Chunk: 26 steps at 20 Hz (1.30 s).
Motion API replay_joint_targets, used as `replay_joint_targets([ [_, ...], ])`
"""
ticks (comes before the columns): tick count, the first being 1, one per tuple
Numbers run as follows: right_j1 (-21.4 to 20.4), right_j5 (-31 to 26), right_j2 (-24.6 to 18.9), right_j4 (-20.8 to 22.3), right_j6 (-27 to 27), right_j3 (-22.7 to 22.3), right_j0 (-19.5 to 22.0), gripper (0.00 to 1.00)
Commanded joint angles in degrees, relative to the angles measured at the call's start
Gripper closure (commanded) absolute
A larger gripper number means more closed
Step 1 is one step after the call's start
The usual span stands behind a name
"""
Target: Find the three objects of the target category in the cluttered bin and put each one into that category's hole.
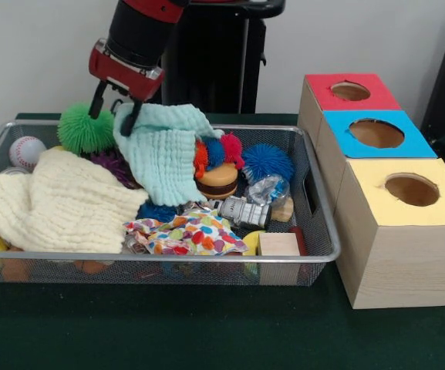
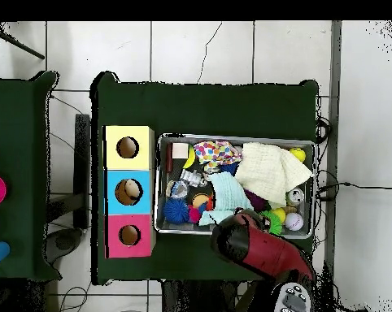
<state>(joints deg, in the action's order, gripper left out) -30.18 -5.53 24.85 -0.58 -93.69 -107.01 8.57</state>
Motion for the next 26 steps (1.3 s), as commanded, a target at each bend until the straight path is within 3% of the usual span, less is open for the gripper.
replay_joint_targets([
  [1, 1.2, 0.8, -7.2, 1.5, -7.9, -0.2, -0.6, 0.0],
  [5, -2.7, -1.5, -8.8, 1.5, -7.1, -0.8, -0.1, 0.0],
  [8, -7.4, -8.8, -9.8, 0.4, -5.5, -0.5, -0.6, 0.0],
  [12, -10.6, -12.6, -11.9, -0.9, -5.6, -0.6, 0.0, 0.0],
  [17, -11.6, -12.8, -11.0, -0.1, -5.9, 1.2, -1.4, 0.0],
  [21, -12.0, -11.3, -13.7, -0.4, -6.2, 0.5, -0.2, 0.0],
  [26, -10.7, -5.6, -24.2, -2.7, -8.1, -3.9, 5.2, 0.0],
])
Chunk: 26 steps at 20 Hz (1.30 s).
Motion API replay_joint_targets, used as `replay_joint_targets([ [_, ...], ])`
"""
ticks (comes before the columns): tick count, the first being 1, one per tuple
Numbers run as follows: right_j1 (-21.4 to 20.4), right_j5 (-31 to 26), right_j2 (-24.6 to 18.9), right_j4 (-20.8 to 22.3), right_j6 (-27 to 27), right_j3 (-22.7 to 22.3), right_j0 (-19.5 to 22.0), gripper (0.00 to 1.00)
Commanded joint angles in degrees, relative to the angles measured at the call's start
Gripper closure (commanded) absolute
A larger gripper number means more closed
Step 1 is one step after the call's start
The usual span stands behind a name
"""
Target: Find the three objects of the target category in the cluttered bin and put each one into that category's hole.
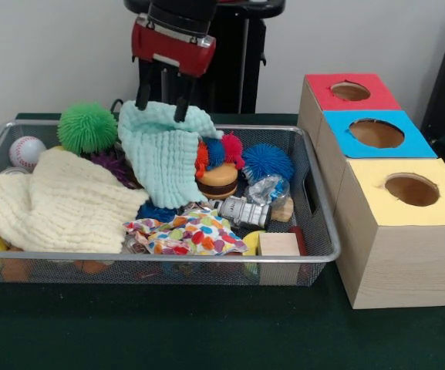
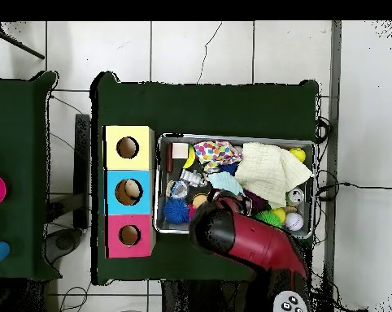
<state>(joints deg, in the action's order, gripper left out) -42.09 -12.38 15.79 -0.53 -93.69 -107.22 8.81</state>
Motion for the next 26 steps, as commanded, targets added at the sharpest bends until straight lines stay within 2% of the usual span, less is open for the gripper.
replay_joint_targets([
  [1, 1.6, 2.0, -16.5, -2.9, -8.5, -4.2, 5.7, 0.0],
  [2, 2.1, 3.9, -18.8, -2.8, -9.0, -5.2, 7.1, 0.0],
  [4, 3.2, 6.0, -20.1, -2.9, -10.9, -5.8, 7.1, 0.0],
  [10, 5.0, 7.4, -17.4, -6.4, -16.6, -5.5, 3.0, 0.0],
  [16, 7.2, 9.2, -15.2, -11.1, -19.2, -6.1, -0.1, 0.0],
  [21, 8.2, 9.7, -15.2, -14.2, -20.7, -6.7, -1.4, 0.0],
  [26, 9.7, 13.1, -16.8, -15.4, -22.6, -7.7, -1.8, 0.0],
])
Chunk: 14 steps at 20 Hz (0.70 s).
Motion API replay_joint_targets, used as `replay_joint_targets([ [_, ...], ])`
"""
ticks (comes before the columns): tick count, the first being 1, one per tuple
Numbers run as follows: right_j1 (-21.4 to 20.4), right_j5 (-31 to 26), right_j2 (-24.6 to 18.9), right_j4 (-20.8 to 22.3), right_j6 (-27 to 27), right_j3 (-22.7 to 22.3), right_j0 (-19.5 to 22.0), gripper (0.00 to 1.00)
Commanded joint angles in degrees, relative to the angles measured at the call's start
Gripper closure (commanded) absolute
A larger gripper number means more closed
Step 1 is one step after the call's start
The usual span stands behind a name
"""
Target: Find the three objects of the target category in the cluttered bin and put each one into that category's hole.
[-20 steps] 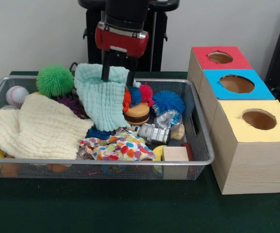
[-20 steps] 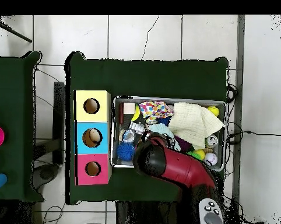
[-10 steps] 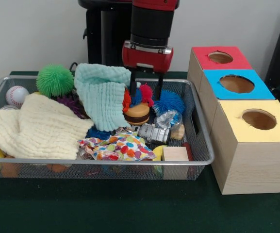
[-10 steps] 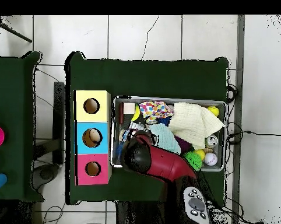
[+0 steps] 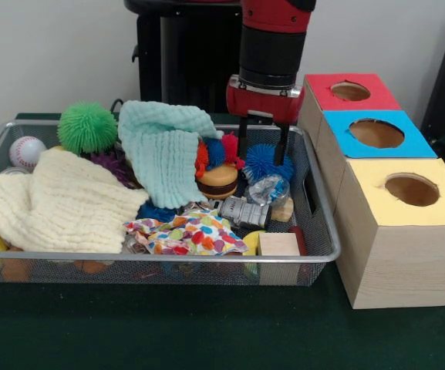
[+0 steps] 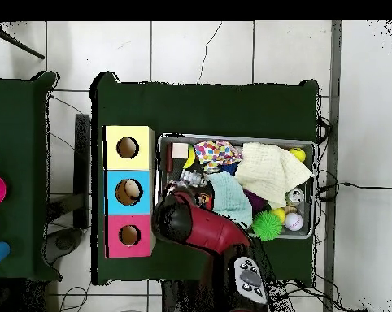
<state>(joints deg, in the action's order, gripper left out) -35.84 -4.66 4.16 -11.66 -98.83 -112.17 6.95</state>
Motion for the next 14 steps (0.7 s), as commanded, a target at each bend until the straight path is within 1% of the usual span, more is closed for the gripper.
replay_joint_targets([
  [1, 3.8, 5.8, -5.3, -4.2, -17.5, -2.8, 0.1, 0.0],
  [5, 6.3, 9.6, -6.2, -3.2, -18.0, -2.2, 0.8, 0.0],
  [8, 7.6, 12.3, -6.5, -2.9, -19.0, -2.1, 0.6, 0.0],
  [11, 7.8, 14.2, -7.3, -2.8, -19.8, -2.5, 0.9, 0.0],
  [14, 8.0, 16.2, -9.9, -2.3, -21.4, -3.0, 2.5, 0.0],
])
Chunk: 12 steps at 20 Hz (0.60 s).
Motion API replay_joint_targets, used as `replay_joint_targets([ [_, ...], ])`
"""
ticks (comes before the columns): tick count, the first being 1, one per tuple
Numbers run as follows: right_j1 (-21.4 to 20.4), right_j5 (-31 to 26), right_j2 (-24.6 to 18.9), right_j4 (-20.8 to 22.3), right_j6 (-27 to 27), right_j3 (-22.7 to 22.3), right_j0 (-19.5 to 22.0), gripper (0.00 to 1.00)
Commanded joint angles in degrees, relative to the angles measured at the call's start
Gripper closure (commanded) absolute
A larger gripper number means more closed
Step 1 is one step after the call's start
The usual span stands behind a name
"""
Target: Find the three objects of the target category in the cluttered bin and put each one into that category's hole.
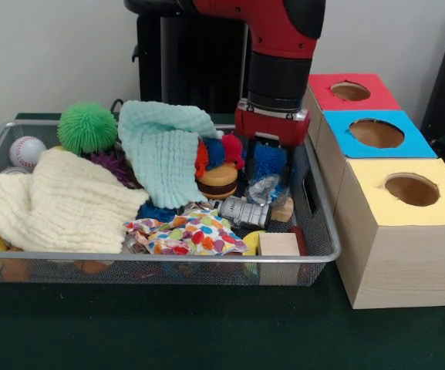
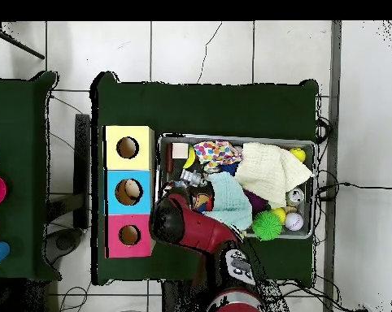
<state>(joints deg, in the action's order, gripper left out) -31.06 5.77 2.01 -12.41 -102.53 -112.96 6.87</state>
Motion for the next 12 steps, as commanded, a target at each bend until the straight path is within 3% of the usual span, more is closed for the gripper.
replay_joint_targets([
  [1, 3.4, 6.0, -8.5, -1.4, -17.9, -2.4, 3.1, 0.0],
  [6, 3.5, 4.9, -10.0, -1.9, -17.4, -1.8, 3.9, 0.0],
  [12, 7.3, 5.1, -5.8, -2.8, -15.3, 1.1, 1.4, 0.0],
])
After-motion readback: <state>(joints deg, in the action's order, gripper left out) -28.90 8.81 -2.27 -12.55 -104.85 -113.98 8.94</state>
